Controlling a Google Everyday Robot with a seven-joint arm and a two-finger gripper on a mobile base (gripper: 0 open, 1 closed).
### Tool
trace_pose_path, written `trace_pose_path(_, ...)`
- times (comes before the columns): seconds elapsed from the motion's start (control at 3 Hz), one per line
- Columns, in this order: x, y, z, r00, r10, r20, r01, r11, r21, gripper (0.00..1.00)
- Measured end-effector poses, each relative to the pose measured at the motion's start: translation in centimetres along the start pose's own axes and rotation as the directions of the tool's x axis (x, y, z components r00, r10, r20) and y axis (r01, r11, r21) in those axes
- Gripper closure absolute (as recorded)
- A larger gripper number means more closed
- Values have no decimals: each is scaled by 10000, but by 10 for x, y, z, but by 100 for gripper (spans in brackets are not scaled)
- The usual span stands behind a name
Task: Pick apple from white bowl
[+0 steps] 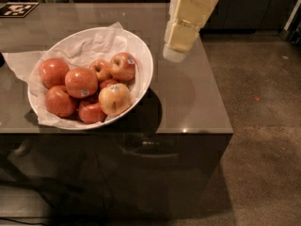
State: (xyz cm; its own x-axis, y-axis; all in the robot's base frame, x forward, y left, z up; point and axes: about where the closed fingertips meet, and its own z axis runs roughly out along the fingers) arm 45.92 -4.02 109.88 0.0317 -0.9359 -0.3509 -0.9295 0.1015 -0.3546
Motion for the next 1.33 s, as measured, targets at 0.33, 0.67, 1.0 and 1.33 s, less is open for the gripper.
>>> trace_pose_path(0.33,-25,7,37,9980,-495,404,523,9962,-698,0)
trace_pose_path(0.67,-50,24,79,9935,-999,553,1085,9768,-1847,0)
trace_pose_path(1.0,-75,29,107,9868,-1394,818,1552,9586,-2387,0)
trace_pose_path(1.33,-81,27,109,9850,-1438,957,1620,9611,-2235,0)
